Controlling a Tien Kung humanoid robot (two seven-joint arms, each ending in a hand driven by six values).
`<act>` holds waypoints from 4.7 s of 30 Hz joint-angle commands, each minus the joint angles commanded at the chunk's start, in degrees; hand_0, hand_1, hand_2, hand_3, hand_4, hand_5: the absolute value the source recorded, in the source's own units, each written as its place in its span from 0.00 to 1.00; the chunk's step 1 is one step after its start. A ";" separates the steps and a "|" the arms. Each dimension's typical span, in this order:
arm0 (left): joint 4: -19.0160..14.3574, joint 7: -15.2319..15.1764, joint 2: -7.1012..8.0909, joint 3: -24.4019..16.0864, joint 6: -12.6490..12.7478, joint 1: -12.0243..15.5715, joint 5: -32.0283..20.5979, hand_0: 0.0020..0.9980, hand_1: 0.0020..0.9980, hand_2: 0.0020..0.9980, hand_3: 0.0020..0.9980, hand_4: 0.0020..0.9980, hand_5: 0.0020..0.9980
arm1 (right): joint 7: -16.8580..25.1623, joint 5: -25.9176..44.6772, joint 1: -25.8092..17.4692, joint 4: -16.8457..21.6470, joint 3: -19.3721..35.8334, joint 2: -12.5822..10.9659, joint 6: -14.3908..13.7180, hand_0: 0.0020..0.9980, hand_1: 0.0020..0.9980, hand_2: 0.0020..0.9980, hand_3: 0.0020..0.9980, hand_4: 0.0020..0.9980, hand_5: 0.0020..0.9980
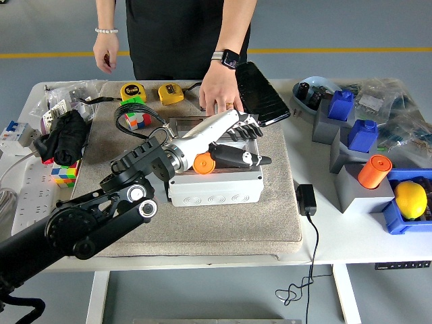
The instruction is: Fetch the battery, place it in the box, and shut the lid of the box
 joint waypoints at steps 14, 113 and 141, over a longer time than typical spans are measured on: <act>-8.09 4.39 12.57 -6.37 -3.51 8.75 3.35 0.39 0.60 0.58 0.55 0.99 0.44 | 0.06 -0.63 0.08 0.31 1.35 -0.04 -0.04 0.71 0.67 0.68 0.64 1.00 0.57; -1.69 1.15 9.25 -6.01 -5.36 7.90 -8.77 0.48 0.56 0.57 0.55 0.96 0.43 | 0.51 -1.16 -0.18 0.74 1.41 -0.04 -0.38 0.71 0.67 0.68 0.64 1.00 0.57; 2.08 -7.58 2.42 1.06 -2.02 2.58 -23.92 0.70 0.63 0.58 0.56 0.95 0.41 | 0.51 -1.24 0.09 1.20 0.98 0.04 -0.31 0.71 0.67 0.68 0.64 1.00 0.57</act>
